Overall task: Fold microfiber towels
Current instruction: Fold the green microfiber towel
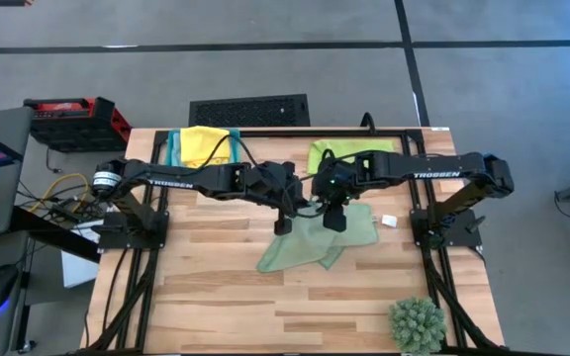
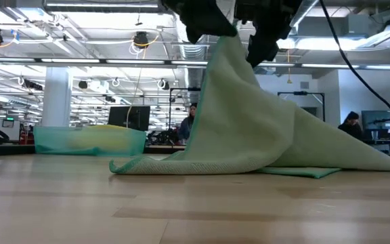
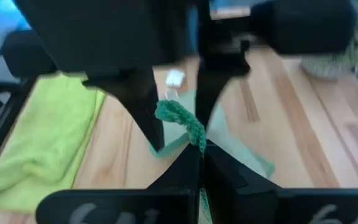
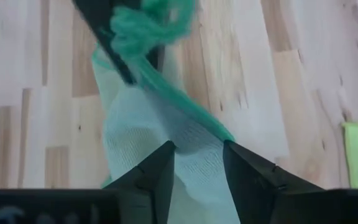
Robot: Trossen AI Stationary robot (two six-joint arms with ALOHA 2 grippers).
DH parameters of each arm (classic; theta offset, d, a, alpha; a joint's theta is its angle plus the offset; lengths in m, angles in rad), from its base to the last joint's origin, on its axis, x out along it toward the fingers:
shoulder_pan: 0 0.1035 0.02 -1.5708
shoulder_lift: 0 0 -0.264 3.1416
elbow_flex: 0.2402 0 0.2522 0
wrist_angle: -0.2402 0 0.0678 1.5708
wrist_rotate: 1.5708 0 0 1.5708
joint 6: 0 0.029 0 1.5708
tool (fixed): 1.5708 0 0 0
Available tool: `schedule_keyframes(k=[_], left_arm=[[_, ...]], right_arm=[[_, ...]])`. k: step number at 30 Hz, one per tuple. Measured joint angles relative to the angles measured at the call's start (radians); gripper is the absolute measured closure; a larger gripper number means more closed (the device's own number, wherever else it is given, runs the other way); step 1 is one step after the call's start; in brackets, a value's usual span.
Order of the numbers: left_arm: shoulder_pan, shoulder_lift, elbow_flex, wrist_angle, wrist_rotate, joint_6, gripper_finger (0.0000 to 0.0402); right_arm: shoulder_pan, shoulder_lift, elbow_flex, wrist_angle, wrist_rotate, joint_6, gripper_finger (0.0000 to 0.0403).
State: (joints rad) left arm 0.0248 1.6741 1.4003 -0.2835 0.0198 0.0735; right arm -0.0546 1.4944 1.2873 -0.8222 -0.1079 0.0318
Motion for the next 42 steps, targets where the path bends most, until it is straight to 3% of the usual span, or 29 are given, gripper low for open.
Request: schedule_keyframes(k=[8,12,17,26,42], left_arm=[[-0.008,0.000,0.012,-0.138,0.002,0.012,0.0401],[-0.013,0.003,0.013,-0.134,0.001,0.016,0.0401],[-0.014,0.004,0.013,-0.112,0.001,0.016,0.0401],[-0.014,0.005,0.020,-0.112,0.000,0.016,0.0401],[-0.021,0.006,0.276,-0.510,-0.009,0.083,0.0401]], right_arm=[[-0.007,-0.011,0.038,0.015,0.004,-0.075,0.0239],[-0.007,-0.011,0.043,0.092,-0.003,-0.102,0.0229],[-0.007,0.008,0.043,0.089,-0.124,-0.160,0.0223],[-0.007,0.094,0.042,0.050,-0.135,-0.190,0.0233],[-0.006,0.114,0.043,-0.044,-0.232,-0.227,0.0262]])
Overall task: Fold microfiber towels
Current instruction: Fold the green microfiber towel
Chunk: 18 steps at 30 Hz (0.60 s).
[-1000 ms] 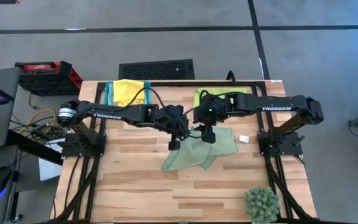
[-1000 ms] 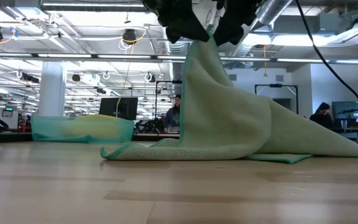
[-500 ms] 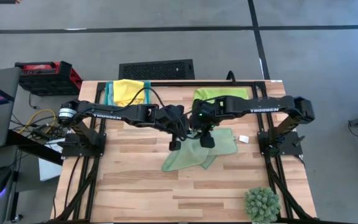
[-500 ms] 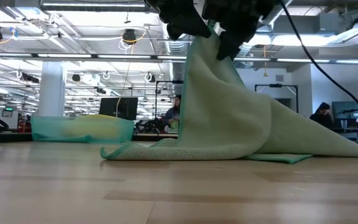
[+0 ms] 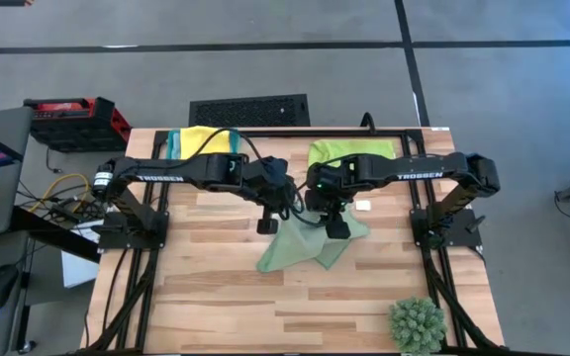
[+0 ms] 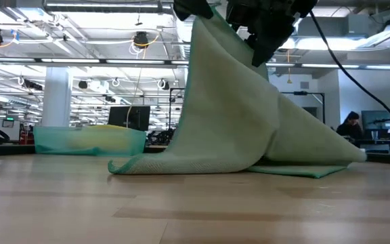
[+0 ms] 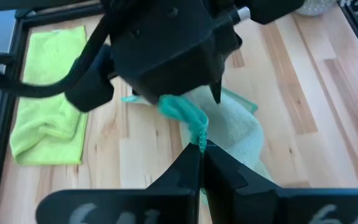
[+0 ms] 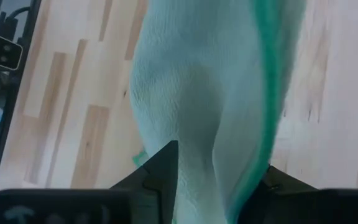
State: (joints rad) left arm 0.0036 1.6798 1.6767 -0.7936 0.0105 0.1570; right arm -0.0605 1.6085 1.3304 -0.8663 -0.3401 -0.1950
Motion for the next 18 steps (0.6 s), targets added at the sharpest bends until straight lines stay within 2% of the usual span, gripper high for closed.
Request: schedule_keyframes(k=[18], left_arm=[[-0.053,-0.001,0.264,-0.243,-0.017,0.019,0.0401]], right_arm=[[-0.001,0.000,0.000,-0.001,0.000,-0.028,0.0275]])
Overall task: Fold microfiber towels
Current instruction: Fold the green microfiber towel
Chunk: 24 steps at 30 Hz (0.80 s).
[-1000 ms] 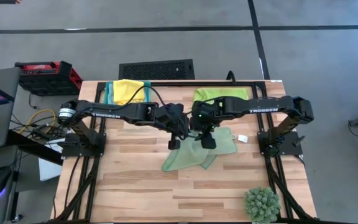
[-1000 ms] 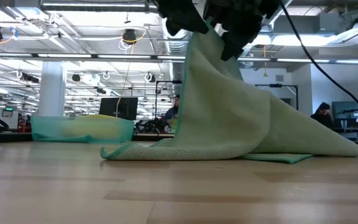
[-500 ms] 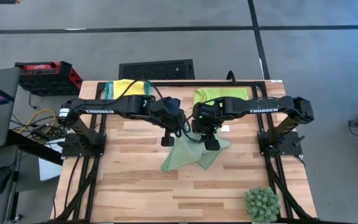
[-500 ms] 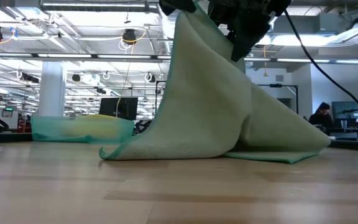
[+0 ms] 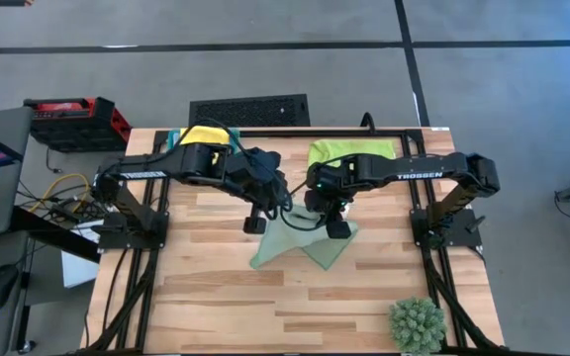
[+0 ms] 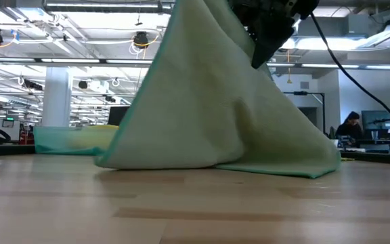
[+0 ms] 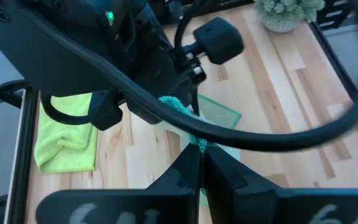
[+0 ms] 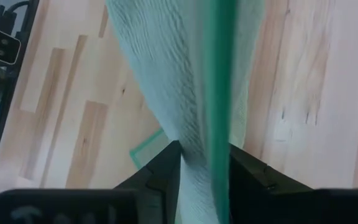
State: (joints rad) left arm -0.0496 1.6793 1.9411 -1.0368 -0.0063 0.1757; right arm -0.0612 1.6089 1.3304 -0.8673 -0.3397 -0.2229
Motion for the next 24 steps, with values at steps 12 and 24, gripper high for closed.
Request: schedule_keyframes(k=[12,24], left_arm=[[-0.039,0.000,0.180,-0.224,-0.001,-0.070,0.0401],[-0.059,0.000,0.250,-0.239,-0.035,-0.092,0.0401]], right_arm=[[0.000,0.000,0.000,0.000,0.000,-0.021,0.0275],[0.007,0.000,0.000,0.054,0.003,-0.006,0.0275]])
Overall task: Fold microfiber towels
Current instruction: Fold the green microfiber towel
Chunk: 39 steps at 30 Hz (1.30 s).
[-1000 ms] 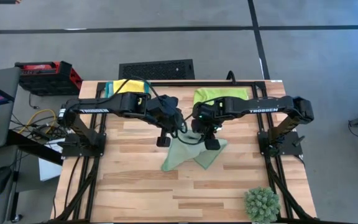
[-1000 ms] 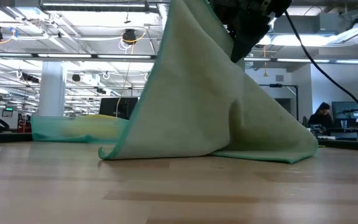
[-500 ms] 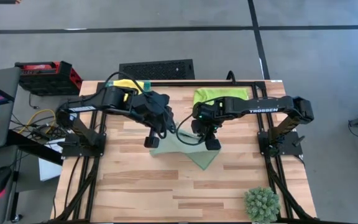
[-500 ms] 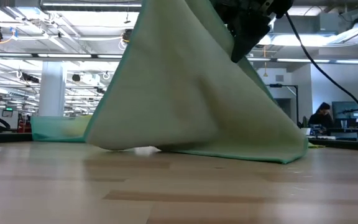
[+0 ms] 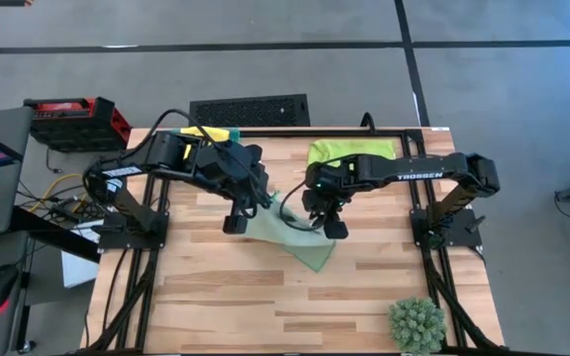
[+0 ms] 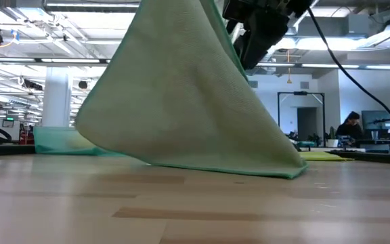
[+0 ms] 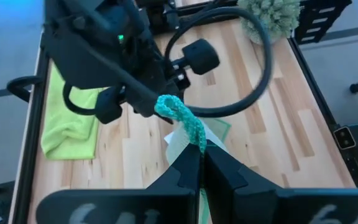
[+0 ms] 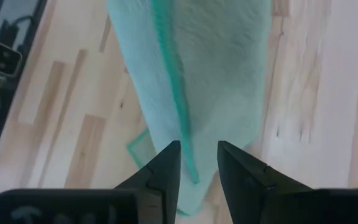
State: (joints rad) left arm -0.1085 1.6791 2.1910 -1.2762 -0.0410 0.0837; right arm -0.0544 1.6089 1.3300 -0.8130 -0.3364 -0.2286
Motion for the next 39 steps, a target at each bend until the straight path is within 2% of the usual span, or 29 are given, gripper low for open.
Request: schedule_keyframes(k=[6,22,29,39], left_arm=[[0.000,0.000,0.001,0.000,-0.001,0.000,0.0401],[0.000,0.000,0.000,0.005,-0.045,0.000,0.0401],[0.000,0.000,0.000,0.004,-0.045,-0.004,0.0401],[0.001,0.001,0.055,-0.002,-0.045,-0.027,0.0401]], right_arm=[[0.002,0.000,0.000,0.043,-0.002,0.095,0.0275],[0.015,0.049,0.001,0.077,0.001,0.201,0.0275],[0.021,0.048,-0.001,0.075,0.075,0.224,0.0274],[0.028,0.065,-0.001,0.082,0.080,0.266,0.0276]])
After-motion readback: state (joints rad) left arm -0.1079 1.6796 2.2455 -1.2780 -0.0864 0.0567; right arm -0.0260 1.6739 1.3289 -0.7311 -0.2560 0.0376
